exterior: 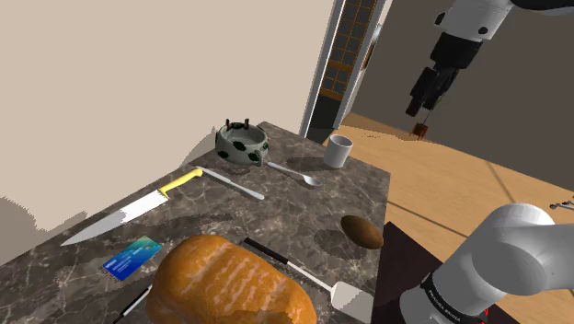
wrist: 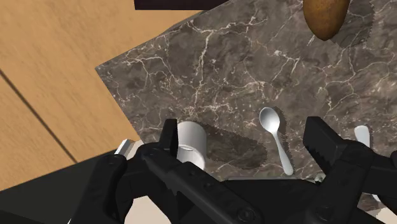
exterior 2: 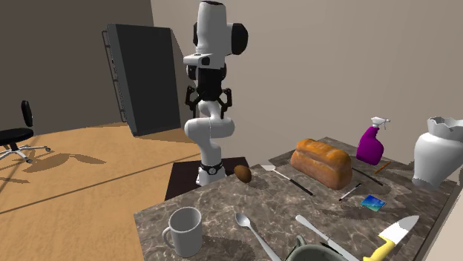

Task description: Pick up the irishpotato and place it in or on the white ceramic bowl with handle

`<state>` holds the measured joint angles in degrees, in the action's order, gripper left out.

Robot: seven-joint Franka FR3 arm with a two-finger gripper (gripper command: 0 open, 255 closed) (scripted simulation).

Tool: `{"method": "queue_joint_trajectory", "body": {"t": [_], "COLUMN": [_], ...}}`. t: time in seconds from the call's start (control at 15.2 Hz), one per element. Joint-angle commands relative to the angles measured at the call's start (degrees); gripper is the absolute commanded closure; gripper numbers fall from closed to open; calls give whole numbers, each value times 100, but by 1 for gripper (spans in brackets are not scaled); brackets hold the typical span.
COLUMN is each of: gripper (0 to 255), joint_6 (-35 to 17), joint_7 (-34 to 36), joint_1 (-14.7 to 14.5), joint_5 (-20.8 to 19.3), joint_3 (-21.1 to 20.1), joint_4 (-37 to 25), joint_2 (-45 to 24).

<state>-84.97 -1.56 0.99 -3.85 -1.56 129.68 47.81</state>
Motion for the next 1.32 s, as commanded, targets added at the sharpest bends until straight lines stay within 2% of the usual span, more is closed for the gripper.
{"method": "queue_joint_trajectory", "body": {"t": [0.0,0.66,1.25], "gripper": [0,0,0], "joint_6": [0,-1141,-2307], "joint_7": [0,604,1289], "joint_1": [0,-471,-1236], "joint_5": [0,579,1407], "joint_3": [0,-770,-1775], "joint_4": [0,2101,3588], "joint_2": [0,1060,1454]}}
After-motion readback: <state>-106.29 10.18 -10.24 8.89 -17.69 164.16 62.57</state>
